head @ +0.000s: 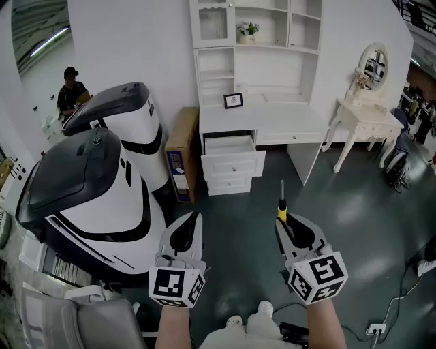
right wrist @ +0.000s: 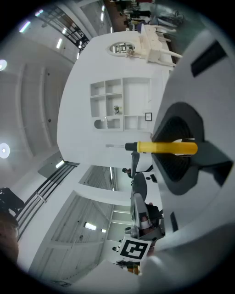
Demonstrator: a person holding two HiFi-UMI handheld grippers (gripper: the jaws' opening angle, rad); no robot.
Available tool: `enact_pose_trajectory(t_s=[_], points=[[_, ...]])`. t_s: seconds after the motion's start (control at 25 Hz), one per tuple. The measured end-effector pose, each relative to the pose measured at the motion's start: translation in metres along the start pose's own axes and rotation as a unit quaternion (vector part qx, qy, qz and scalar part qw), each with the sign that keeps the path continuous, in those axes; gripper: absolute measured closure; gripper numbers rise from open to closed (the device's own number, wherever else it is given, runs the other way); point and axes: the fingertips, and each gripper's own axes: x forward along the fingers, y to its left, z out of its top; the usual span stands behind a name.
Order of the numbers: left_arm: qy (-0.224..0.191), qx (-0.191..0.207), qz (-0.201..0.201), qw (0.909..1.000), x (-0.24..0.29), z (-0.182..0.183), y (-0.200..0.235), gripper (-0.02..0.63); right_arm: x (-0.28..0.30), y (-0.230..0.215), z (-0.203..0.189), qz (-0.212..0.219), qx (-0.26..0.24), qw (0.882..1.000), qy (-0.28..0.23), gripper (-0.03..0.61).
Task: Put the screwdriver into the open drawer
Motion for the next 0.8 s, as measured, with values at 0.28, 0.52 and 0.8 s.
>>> enact_pose_trajectory(t_s=[0.28,0.52,0.8], points=[[-0.007,-0.004,0.017,0.9998,0.007,0.002,0.018,0.604,0.013,-0.002,-0.004,-0.004,0.009,1.0,0.005,0.5],[-0.002,0.003,0.025,0.9997,0.027,-0.005,0.032,0.604,0.038,-0.019,-0.005,-0.001,0.025,1.0,0.002,0.5],[0.001,0.014,0.048,0.9988,0.068,-0.011,0.049,0.604,0.087,-0.049,0.0,0.018,0.033,0.999,-0.006,0.5]])
